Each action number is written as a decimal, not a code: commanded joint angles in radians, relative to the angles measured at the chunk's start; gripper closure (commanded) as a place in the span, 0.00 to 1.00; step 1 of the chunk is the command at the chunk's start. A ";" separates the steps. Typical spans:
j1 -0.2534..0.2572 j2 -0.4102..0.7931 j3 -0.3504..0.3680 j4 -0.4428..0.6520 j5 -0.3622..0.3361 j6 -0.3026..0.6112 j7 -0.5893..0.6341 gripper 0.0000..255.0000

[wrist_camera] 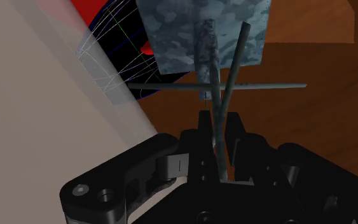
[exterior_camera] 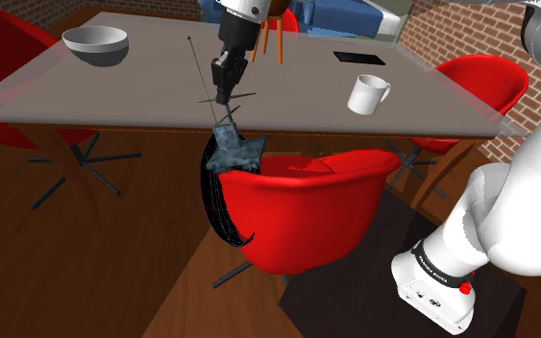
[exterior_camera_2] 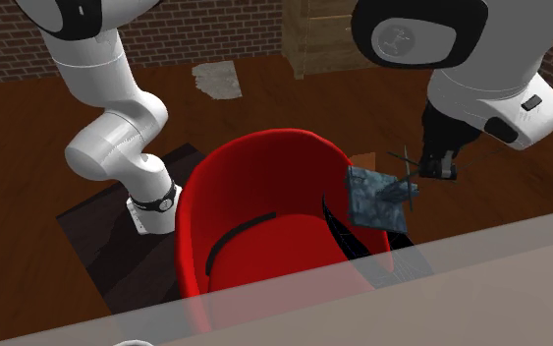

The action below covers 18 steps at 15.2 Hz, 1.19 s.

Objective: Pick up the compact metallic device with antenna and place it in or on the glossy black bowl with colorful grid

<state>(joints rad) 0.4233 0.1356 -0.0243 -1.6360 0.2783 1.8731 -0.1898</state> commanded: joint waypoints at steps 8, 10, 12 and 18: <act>0.005 0.013 0.005 -0.121 0.012 0.113 -0.029 1.00; 0.005 0.018 0.006 -0.143 0.016 0.140 -0.036 1.00; 0.004 0.018 0.008 -0.143 0.015 0.140 -0.036 1.00; -0.002 0.018 0.014 -0.143 0.014 0.140 -0.035 1.00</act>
<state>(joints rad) 0.4182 0.1350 -0.0148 -1.7894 0.2978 2.1571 -0.2323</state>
